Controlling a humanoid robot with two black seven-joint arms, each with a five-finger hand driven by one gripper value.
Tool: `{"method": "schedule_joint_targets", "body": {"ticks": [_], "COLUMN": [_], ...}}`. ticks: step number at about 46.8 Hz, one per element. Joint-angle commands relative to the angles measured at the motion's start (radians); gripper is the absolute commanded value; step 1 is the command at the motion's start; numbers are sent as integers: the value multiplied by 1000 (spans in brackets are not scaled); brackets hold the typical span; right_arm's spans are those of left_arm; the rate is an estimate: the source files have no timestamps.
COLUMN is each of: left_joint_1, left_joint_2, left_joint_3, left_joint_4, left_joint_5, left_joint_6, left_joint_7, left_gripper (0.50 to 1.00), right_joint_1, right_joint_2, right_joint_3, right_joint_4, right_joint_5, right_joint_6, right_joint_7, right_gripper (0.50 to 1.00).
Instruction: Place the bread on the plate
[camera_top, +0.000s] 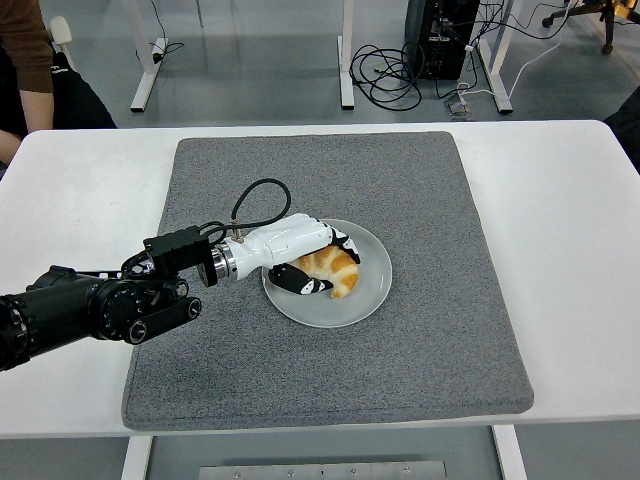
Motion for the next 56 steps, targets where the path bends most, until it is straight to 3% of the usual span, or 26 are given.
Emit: {"method": "schedule_joint_targets", "body": {"ticks": [1,14,40,56], "left_joint_1": [-1,-3,-17,-15], "left_joint_2": [3,25,54,69], "left_joint_3": [-3,-4,-8,-8], "left_joint_4": [0,-15,-49,-57], "left_joint_5": [-1,-8,-43,-86], "left_joint_6": [0,0,0,-2], "left_joint_7": [0,0,0,0], "left_gripper": [536,611,637,796], "right_joint_1": [0,0,0,0], "right_joint_2": [0,0,0,0], "right_joint_3": [0,0,0,0], "right_joint_4": [-1,-1,-1,1], "right_joint_5": [0,0,1,0], "right_joint_6": [0,0,0,0], "right_joint_7": [0,0,0,0], "right_gripper": [1000,1000,1000,1000]}}
